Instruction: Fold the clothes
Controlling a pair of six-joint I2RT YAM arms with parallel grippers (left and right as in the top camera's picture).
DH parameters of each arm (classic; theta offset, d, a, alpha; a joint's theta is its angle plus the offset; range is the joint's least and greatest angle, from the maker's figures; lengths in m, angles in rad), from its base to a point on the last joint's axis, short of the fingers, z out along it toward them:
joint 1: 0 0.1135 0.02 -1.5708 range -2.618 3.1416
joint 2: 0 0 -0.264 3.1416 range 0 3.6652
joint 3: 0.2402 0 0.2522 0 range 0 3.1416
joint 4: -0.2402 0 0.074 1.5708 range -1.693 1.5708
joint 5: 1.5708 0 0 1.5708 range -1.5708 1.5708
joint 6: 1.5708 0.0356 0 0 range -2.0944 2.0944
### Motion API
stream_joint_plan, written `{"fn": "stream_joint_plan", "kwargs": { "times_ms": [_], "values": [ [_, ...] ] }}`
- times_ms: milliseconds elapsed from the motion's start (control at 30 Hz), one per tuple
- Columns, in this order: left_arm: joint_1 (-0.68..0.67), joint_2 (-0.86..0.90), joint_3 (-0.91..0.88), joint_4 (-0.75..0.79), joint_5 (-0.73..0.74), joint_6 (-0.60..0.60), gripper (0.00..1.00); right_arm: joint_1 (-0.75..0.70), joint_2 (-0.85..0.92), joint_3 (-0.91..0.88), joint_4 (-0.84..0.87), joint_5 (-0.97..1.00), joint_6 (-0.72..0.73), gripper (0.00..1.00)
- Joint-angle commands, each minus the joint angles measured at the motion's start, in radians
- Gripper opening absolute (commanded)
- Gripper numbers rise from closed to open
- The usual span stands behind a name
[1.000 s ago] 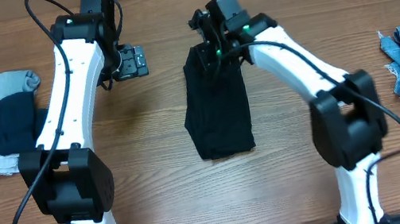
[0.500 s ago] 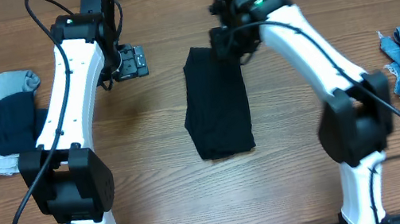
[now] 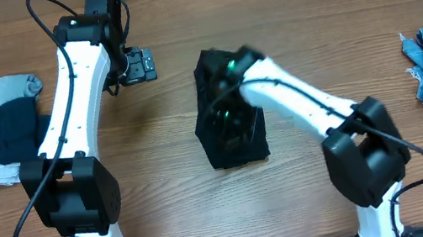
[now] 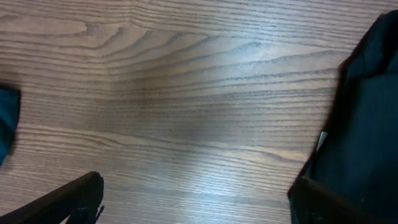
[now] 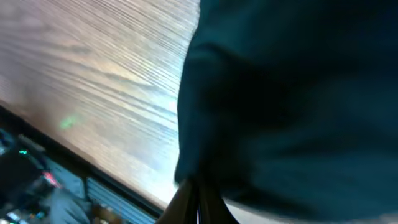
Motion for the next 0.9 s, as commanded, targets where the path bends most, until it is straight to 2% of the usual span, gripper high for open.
{"fn": "stream_joint_plan", "kwargs": {
  "times_ms": [0,100,200,333,433,500,533,667,733,800,867],
  "values": [
    [0.003,0.002,0.008,0.001,-0.013,0.004,1.00,0.030,0.008,-0.122,0.108,-0.071,-0.001,0.04],
    [0.003,0.002,0.008,0.001,-0.013,0.004,1.00,0.030,0.015,-0.206,0.236,-0.161,0.000,0.04],
    [0.003,0.002,0.008,0.001,-0.013,0.004,1.00,0.029,0.014,-0.201,0.236,-0.164,-0.005,0.04],
    [0.003,0.002,0.008,0.001,-0.013,0.004,1.00,0.027,-0.072,-0.089,0.213,-0.159,-0.102,0.04],
    [0.003,0.002,0.008,0.001,-0.013,0.004,1.00,0.002,-0.175,-0.006,0.210,-0.107,-0.104,0.04],
    [0.003,0.002,0.008,0.001,-0.013,0.005,1.00,-0.059,-0.232,0.040,0.195,-0.095,-0.032,0.13],
    [0.003,0.002,0.008,0.001,-0.013,0.004,1.00,-0.111,-0.251,0.057,0.183,-0.094,-0.008,0.30],
    [0.003,0.002,0.008,0.002,-0.014,0.005,1.00,-0.327,-0.266,0.065,0.180,-0.095,0.034,0.37],
    [0.004,0.002,0.008,0.057,-0.070,0.005,1.00,-0.451,-0.266,0.064,0.191,-0.094,0.034,0.47],
    [0.004,0.002,0.008,0.093,-0.073,0.005,1.00,-0.539,-0.265,0.059,0.177,-0.091,0.034,0.46],
    [0.004,0.002,0.008,0.095,-0.073,0.005,1.00,-0.565,-0.264,0.045,0.149,-0.051,0.035,0.27]
  ]
}}
